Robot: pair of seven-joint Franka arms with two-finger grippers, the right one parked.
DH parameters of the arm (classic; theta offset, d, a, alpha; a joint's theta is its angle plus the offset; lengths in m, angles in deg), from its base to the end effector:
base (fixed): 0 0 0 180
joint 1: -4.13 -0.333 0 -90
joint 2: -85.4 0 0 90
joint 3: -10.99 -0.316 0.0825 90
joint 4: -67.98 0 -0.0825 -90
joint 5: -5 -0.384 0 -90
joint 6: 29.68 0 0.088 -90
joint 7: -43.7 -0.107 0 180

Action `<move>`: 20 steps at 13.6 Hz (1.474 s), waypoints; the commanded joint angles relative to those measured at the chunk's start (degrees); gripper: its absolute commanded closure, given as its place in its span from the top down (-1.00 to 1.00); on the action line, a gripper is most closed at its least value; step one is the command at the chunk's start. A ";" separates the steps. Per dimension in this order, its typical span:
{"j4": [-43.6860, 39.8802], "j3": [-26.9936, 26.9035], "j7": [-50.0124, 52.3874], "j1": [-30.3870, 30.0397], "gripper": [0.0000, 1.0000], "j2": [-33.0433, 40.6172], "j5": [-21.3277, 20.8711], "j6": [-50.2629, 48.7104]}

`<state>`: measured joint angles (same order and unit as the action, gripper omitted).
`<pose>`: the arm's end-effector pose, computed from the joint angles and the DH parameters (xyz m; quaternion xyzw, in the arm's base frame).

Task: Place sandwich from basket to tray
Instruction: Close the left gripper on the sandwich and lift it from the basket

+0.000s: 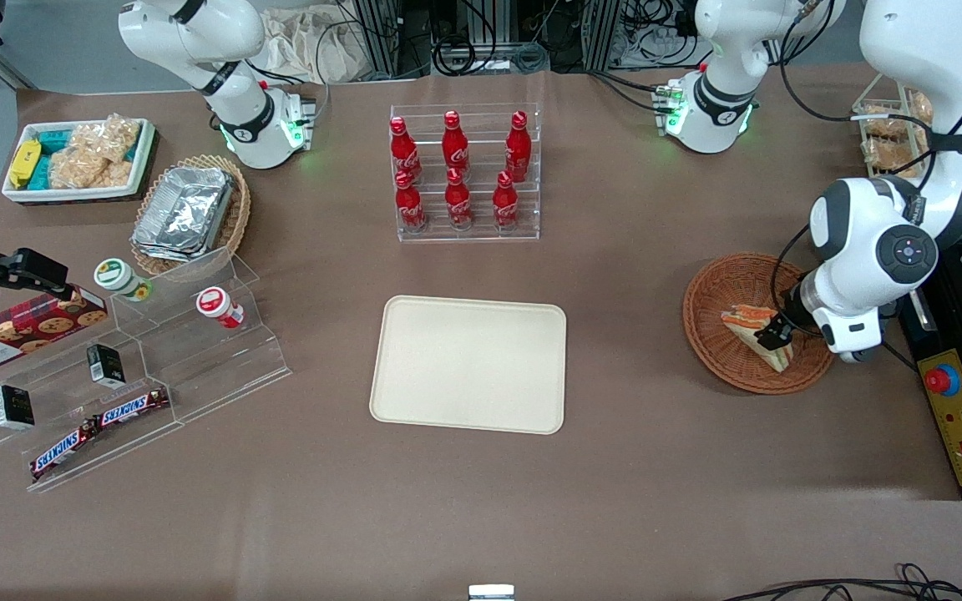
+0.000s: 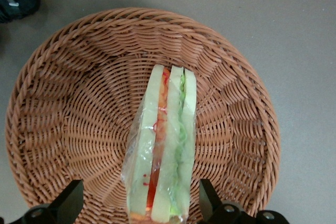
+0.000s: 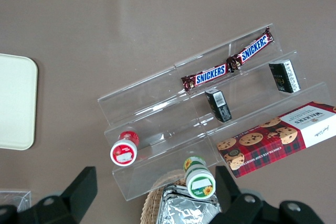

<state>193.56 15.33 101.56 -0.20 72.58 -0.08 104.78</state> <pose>0.5477 0.0013 0.2780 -0.8893 -0.4555 0.0189 0.0357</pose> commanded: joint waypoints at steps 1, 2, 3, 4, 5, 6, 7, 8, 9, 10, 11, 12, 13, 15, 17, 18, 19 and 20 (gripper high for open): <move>0.46 0.24 0.67 -0.24 0.99 -2.03 -0.98 3.79; 0.45 0.32 0.85 -0.24 0.99 -2.39 -0.98 3.89; 0.45 0.33 0.94 -0.15 0.96 -2.39 -1.07 4.06; 0.45 0.33 0.94 -0.15 0.64 -2.48 -0.98 4.06; 0.45 0.33 1.20 -0.07 0.02 -2.65 -0.98 4.06; 0.45 0.33 1.37 -0.07 -0.63 -2.65 -0.98 3.98; 0.28 0.41 1.46 -0.15 -1.00 -2.31 -0.81 3.80; -0.07 0.50 1.64 -0.07 -1.00 -2.13 -0.37 3.45; -0.33 0.59 2.77 0.11 -1.00 -1.69 -0.37 3.36; -0.86 0.68 3.22 0.20 -1.00 -1.17 -0.37 2.75; -2.34 0.94 3.22 0.37 -1.00 -0.29 -0.37 0.48; -4.88 1.90 3.05 0.46 -1.00 0.15 -0.37 -3.80; -8.56 3.30 2.61 0.46 -1.00 0.33 -0.37 -9.42; -17.96 6.37 1.82 0.46 -1.00 -0.02 -0.63 -20.58; -27.18 10.76 -1.85 0.55 -1.00 -0.98 -0.63 -27.20; -31.67 13.05 -3.96 0.90 -1.00 -2.03 -0.63 -29.23; -35.54 14.64 -6.42 1.42 -1.00 -3.61 -0.63 -30.90; -39.06 16.04 -9.06 2.65 -1.00 -5.80 -0.63 -31.87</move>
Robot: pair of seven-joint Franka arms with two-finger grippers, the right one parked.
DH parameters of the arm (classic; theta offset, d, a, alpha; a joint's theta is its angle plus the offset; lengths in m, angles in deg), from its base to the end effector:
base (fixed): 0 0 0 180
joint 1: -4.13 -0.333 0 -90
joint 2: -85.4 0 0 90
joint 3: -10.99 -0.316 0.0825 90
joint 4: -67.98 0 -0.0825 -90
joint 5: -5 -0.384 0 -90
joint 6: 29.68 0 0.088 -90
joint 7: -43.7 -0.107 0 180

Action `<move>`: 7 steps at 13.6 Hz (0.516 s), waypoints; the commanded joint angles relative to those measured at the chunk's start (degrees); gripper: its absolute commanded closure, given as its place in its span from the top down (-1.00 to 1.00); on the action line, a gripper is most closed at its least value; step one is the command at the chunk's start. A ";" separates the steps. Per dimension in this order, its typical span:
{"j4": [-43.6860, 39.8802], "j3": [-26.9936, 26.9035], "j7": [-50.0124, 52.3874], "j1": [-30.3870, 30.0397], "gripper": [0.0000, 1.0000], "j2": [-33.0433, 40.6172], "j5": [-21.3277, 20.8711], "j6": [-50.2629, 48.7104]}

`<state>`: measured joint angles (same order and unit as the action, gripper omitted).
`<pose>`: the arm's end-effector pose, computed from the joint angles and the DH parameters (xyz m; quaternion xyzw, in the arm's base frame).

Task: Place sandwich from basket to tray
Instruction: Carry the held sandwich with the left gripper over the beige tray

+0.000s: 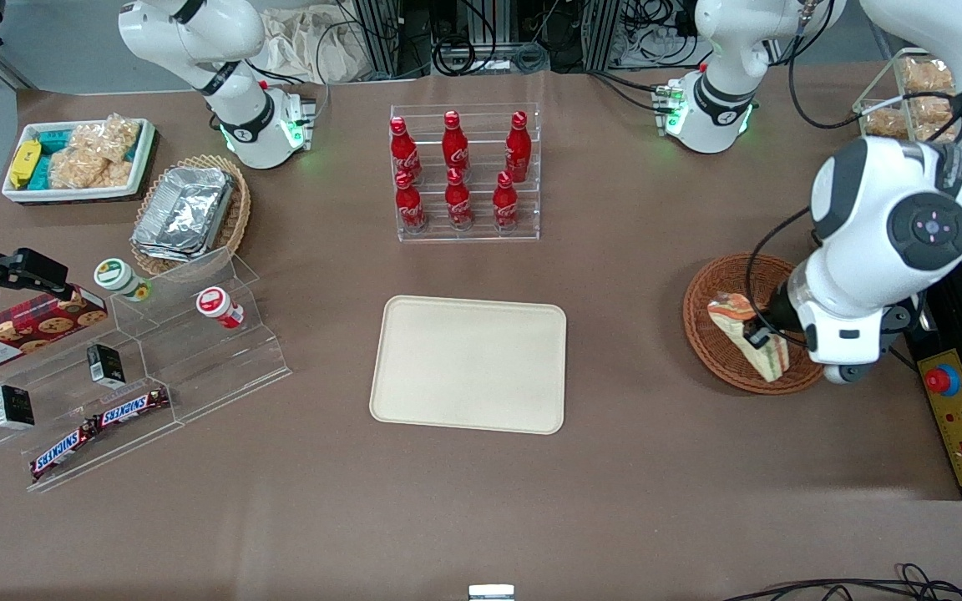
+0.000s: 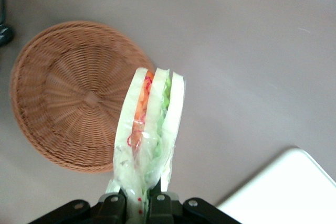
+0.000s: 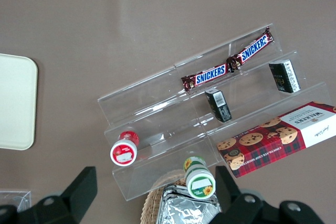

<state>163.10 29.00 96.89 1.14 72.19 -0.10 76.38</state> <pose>0.6094 -0.1408 0.4752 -0.9480 -0.3179 0.0075 0.0137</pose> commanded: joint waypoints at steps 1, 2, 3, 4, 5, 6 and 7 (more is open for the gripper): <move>-10.99 3.08 -6.33 3.33 -1.00 -7.25 -0.70 -4.18; -12.23 3.18 -6.87 6.13 -1.00 -8.84 -0.70 -4.19; -13.72 3.09 -6.96 9.55 -1.00 -11.11 -1.49 -4.01; -15.91 3.18 -6.96 12.63 -1.00 -13.83 -3.15 -3.93; -18.46 3.18 -7.13 15.10 -1.00 -17.25 -4.38 -3.75; -21.27 3.18 -7.40 17.21 -1.00 -20.42 -5.00 -3.57; -24.08 3.09 -8.62 18.97 -1.00 -23.67 -5.27 -3.40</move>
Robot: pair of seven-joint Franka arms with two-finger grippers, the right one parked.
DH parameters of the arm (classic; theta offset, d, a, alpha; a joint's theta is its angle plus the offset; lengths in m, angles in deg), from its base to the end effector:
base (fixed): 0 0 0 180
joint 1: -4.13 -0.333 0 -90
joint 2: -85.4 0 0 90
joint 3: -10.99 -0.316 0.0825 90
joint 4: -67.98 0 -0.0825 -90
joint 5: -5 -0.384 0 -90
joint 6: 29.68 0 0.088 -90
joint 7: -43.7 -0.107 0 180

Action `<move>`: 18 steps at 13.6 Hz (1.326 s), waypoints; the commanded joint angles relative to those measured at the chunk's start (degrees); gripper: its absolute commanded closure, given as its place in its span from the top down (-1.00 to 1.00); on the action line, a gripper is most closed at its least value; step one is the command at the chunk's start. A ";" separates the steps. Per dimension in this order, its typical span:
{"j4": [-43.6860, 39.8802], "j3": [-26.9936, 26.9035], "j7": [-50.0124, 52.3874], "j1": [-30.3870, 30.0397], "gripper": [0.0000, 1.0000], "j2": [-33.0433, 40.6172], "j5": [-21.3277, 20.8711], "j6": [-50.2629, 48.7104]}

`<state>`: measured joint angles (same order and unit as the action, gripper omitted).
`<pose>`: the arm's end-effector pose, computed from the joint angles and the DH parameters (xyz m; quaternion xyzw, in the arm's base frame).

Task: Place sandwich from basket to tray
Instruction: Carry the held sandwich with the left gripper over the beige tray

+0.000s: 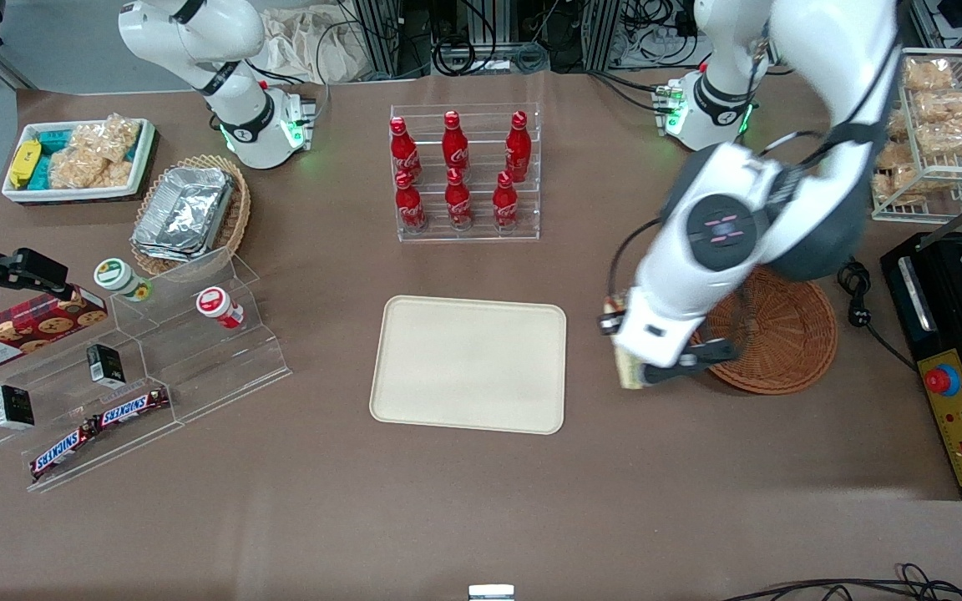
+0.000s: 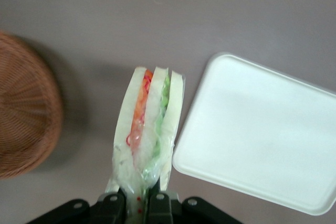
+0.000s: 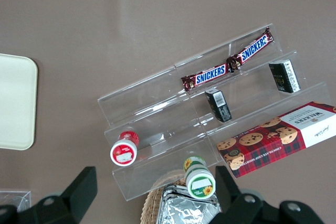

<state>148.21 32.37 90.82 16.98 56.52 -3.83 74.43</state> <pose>0.6028 -0.3388 0.4255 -0.9934 -0.1103 0.0298 0.0060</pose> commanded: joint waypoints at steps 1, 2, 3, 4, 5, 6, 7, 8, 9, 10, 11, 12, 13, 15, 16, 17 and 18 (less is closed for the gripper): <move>-11.57 -0.28 -4.31 4.45 -1.00 -10.91 -1.63 -1.02; -12.11 -0.28 -5.19 5.34 -1.00 -12.68 -1.63 0.29; -11.77 -0.28 -5.20 5.96 -1.00 -13.66 -1.63 2.92; -11.59 -0.37 -5.20 6.83 -1.00 -14.80 -1.72 4.94; -11.59 -0.37 -5.20 7.89 -1.00 -16.12 -2.59 5.57; -11.59 -0.37 -5.20 9.03 -1.00 -17.35 -4.60 5.67; -10.98 -0.37 -5.38 9.91 -1.00 -18.84 -6.71 5.76; -10.10 -0.37 -5.38 10.27 -1.00 -19.90 -8.56 6.71; -8.62 -0.46 -5.21 10.62 -1.00 -20.34 -9.71 8.81; -7.04 -0.46 -5.12 10.62 -1.00 -20.35 -10.24 11.79; -6.50 -0.46 -4.85 10.62 -1.00 -20.35 -10.33 14.34; -6.40 -0.46 -4.50 10.53 -0.99 -20.43 -9.99 15.07; -6.49 -0.54 -4.15 10.36 -0.47 -20.26 -9.90 14.99; -6.67 -0.63 -4.59 9.48 1.00 -19.21 -10.33 14.37; -6.84 -0.63 -4.41 9.30 1.00 -18.51 -9.73 14.37; -6.84 -0.63 -4.41 9.21 1.00 -17.55 -9.55 14.28; -6.84 -0.63 -4.24 8.69 1.00 -16.58 -9.54 13.67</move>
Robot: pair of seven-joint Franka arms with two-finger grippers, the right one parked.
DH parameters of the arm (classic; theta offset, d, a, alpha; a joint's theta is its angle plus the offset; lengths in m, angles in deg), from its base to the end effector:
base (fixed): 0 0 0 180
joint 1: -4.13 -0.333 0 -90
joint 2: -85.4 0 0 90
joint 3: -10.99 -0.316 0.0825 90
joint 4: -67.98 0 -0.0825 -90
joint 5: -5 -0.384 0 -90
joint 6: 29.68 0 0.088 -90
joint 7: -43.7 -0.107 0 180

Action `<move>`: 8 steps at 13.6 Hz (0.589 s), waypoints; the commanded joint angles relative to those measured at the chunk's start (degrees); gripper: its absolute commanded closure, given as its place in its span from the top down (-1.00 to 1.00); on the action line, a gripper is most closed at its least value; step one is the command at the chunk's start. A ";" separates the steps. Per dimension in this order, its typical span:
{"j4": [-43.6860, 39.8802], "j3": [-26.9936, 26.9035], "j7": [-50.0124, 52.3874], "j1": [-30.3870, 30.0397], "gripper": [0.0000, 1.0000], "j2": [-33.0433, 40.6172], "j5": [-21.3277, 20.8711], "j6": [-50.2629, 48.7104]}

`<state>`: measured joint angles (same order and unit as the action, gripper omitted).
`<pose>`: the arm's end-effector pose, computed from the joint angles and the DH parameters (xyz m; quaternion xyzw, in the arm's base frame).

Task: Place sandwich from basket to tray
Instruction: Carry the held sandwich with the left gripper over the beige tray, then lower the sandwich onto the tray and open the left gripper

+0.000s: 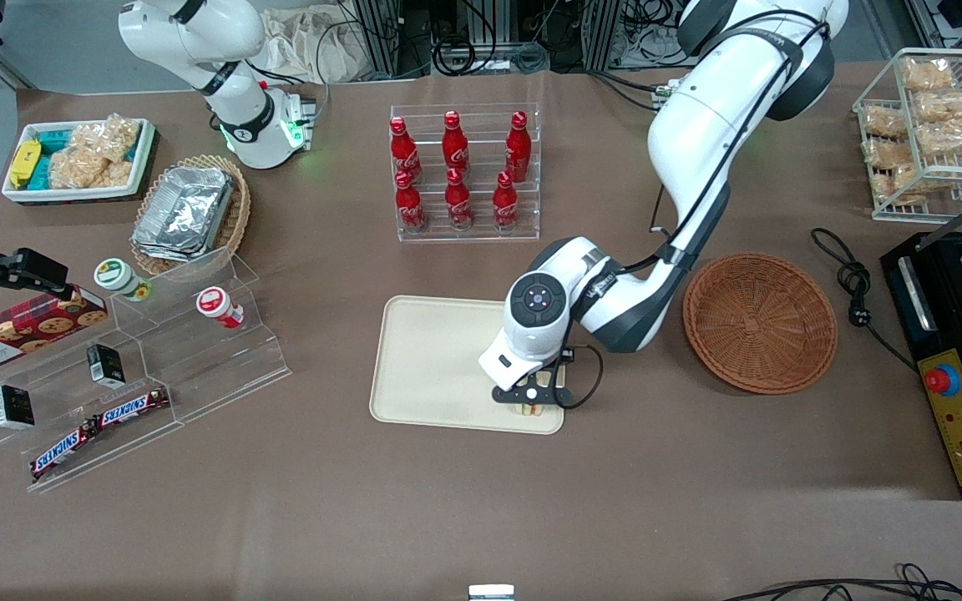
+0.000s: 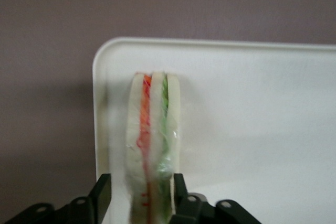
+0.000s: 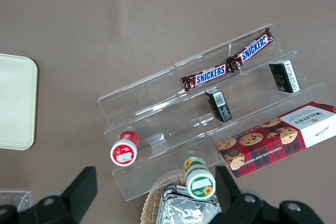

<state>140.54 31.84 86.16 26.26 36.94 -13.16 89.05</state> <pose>0.6040 -0.4452 0.2686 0.9997 -0.0224 0.0082 0.0014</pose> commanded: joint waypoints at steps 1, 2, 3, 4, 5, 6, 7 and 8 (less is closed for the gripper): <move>0.92 -0.10 0.51 -1.03 1.00 4.24 -0.21 -2.78; 1.00 -0.19 0.51 -1.73 1.00 6.25 -0.21 -5.76; 1.09 -0.19 0.60 -2.78 1.00 8.62 -0.21 -9.62; 1.27 -0.19 0.51 -4.27 1.00 11.34 -0.30 -13.66; 1.44 -0.19 0.51 -5.42 1.00 13.98 -0.13 -17.09; 1.79 -0.10 0.51 -7.52 1.00 17.14 0.14 -20.43; 2.41 0.07 -0.01 -9.80 1.00 19.26 0.31 -22.21; 4.33 0.25 -0.19 -12.43 1.00 22.41 2.14 -22.40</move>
<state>140.01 31.58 86.24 18.19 52.87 -12.86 67.98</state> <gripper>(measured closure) 0.000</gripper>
